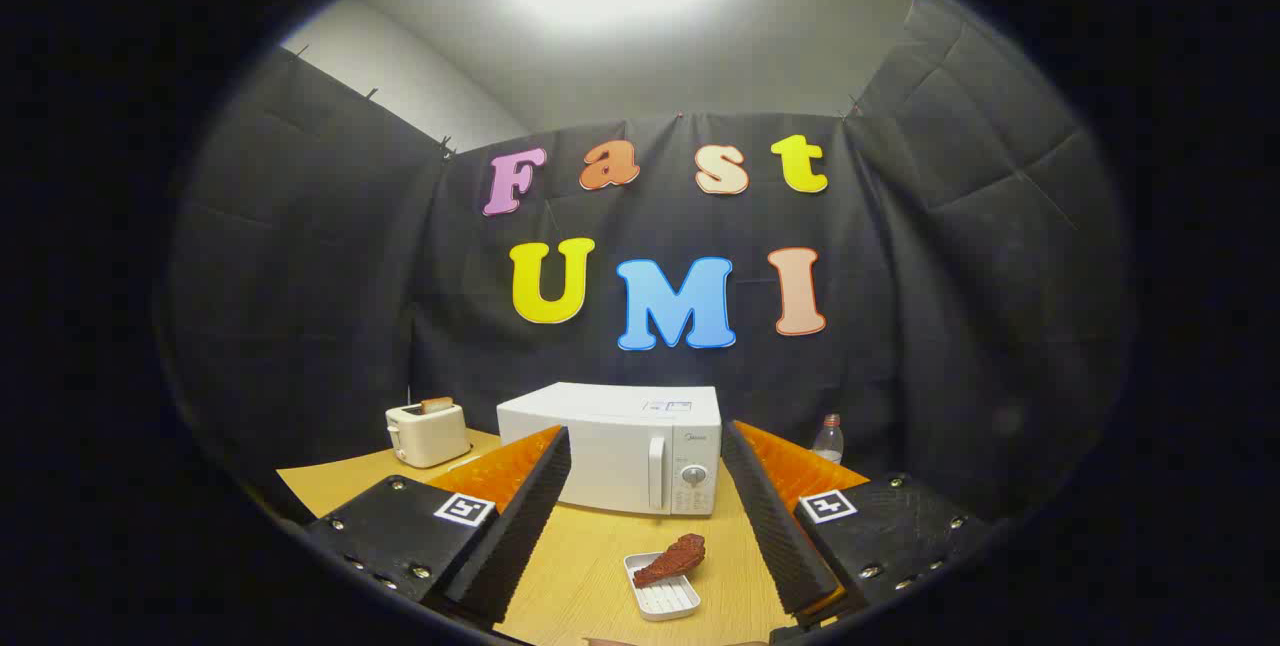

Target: Open the microwave, put the food inside, and close the microwave door.

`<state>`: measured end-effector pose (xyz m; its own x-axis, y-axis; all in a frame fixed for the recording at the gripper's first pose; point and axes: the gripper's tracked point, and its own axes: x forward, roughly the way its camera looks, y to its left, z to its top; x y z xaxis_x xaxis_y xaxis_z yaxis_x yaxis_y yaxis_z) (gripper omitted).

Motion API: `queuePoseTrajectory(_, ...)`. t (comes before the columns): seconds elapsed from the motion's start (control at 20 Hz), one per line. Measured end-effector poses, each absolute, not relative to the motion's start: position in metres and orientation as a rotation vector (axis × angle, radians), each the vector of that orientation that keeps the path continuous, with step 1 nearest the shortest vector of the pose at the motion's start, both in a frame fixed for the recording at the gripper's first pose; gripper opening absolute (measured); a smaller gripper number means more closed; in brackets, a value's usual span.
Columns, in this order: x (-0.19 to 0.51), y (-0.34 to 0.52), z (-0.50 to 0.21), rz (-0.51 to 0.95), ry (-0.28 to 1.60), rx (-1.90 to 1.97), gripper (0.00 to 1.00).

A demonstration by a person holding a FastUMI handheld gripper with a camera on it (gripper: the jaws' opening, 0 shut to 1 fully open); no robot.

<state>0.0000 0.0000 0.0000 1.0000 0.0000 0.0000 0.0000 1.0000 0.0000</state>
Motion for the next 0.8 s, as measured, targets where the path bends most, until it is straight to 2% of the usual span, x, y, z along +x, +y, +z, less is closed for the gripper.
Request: queuePoseTrajectory(0.8, 0.005, 0.012, -0.007, 0.01, 0.016, -0.019, 0.95)
